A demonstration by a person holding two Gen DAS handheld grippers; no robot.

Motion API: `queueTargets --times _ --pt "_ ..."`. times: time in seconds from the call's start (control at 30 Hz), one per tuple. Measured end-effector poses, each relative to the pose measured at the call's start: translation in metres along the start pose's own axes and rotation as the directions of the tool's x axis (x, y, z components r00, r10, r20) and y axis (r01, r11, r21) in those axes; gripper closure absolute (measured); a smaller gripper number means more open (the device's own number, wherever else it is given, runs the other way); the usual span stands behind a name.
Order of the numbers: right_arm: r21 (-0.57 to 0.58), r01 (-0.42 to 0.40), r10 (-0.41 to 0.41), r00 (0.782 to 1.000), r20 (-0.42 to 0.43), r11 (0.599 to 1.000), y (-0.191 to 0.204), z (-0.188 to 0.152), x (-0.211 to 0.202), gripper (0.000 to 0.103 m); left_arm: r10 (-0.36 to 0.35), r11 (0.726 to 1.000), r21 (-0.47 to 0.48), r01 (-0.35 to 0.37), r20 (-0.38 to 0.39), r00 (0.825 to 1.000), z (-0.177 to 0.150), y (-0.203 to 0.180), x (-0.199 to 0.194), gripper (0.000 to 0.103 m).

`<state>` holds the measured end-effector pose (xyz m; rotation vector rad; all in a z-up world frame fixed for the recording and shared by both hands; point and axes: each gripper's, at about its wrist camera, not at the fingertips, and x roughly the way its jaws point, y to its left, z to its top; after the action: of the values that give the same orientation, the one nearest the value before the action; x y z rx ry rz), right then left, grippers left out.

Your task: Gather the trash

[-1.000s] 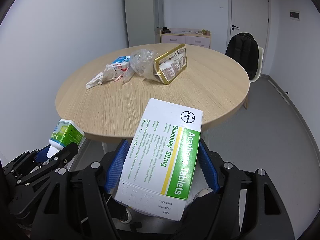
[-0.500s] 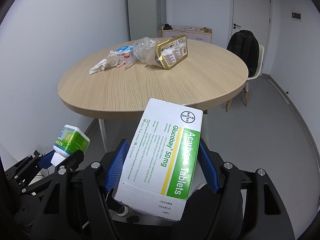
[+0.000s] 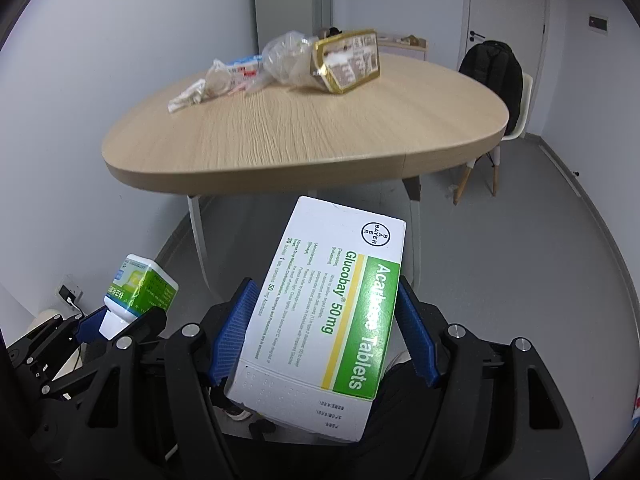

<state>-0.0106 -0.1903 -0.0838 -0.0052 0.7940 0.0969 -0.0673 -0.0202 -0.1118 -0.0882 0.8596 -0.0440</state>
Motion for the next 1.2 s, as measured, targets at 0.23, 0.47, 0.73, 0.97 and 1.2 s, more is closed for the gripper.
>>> queueTargets --times 0.23,0.47,0.73,0.97,1.2 --pt "-0.003 -0.004 0.004 0.999 -0.045 1.000 0.000 -0.012 0.033 0.037 -0.003 1.000 -0.019 0.002 -0.045 0.999 -0.010 0.009 0.035 0.061" --pt "0.006 -0.021 0.022 0.994 -0.106 1.000 -0.003 -0.024 0.073 0.037 -0.006 0.999 -0.037 0.003 -0.078 0.997 -0.015 0.018 0.071 0.061" --pt "0.000 -0.028 0.027 0.987 -0.157 1.000 0.000 -0.030 0.121 0.037 0.010 0.999 -0.046 -0.016 -0.129 0.992 -0.017 0.026 0.111 0.061" --pt "-0.004 -0.046 0.044 0.978 -0.203 0.999 0.003 -0.036 0.160 0.036 0.014 0.999 -0.044 -0.021 -0.166 0.986 -0.016 0.032 0.146 0.060" --pt "-0.023 -0.039 0.032 0.967 -0.251 0.999 0.009 -0.041 0.199 0.036 0.023 0.998 -0.044 -0.032 -0.193 0.981 -0.021 0.038 0.176 0.060"
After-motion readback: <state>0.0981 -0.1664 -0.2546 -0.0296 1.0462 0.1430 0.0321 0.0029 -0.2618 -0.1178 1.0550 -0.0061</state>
